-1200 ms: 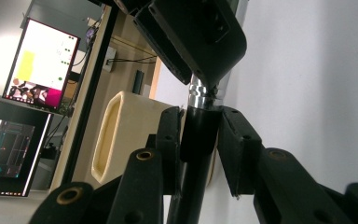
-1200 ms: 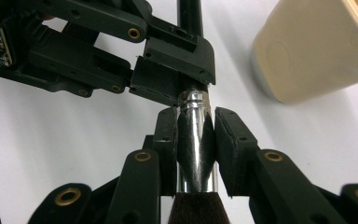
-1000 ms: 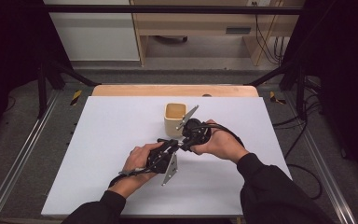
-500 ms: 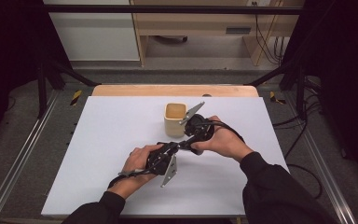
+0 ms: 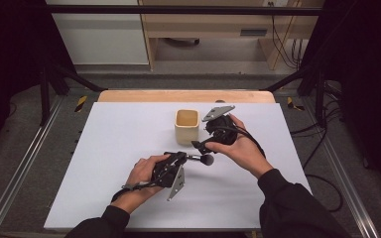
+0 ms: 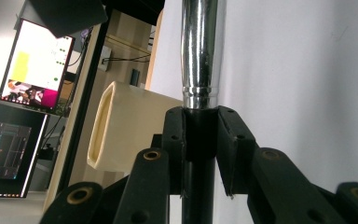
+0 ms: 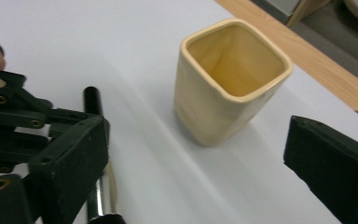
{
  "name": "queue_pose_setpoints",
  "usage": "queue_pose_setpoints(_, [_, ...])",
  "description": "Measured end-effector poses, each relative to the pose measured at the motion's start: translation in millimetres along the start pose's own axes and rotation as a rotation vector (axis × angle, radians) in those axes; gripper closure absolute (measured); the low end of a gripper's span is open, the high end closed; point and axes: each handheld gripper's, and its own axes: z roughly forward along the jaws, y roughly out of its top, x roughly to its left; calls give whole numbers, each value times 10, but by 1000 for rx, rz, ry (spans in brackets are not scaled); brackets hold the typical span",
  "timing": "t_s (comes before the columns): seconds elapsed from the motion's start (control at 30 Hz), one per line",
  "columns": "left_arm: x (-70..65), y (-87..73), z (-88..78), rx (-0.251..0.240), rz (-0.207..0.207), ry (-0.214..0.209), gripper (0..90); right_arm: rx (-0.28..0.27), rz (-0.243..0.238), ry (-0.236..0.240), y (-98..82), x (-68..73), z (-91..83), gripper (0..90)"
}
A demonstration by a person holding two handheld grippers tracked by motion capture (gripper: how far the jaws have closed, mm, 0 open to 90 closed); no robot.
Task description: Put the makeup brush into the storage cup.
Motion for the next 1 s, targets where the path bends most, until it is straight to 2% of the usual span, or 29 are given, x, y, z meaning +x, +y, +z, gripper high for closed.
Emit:
queue_pose_setpoints(0.13, [10,-14,-29,1,3,7,742,-8,23,-16,-47,-26,-16,66])
queue_pose_setpoints(0.33, [11,-67,-88,1,-19,20,742,-38,63,-33,-171,-74,-48,62])
queue_pose_setpoints(0.47, [21,-100,-155,10,-33,25,742,-83,94,-75,-236,-87,-117,71])
queue_pose_setpoints(0.63, [65,-157,-258,-1,-94,43,742,-163,146,-133,-373,-96,-245,70])
queue_pose_setpoints(0.67, [65,-157,-258,-1,-94,43,742,-174,150,-140,-412,-97,-257,68])
queue_pose_setpoints(0.73, [88,-180,-290,-7,-123,47,742,-186,168,-136,-496,-96,-268,70])
queue_pose_setpoints(0.77, [116,-201,-313,-12,-158,45,742,-189,186,-122,-540,-92,-271,80])
queue_pose_setpoints(0.8, [136,-220,-329,-24,-196,46,742,-189,184,-117,-573,-98,-269,75])
queue_pose_setpoints(0.83, [155,-236,-344,-26,-219,49,742,-184,193,-111,-621,-94,-267,68])
queue_pose_setpoints(0.9, [194,-270,-367,-29,-271,55,742,-194,205,-114,-696,-84,-269,69])
queue_pose_setpoints(1.0, [258,-313,-397,-33,-326,66,742,-201,217,-127,-784,-65,-268,69])
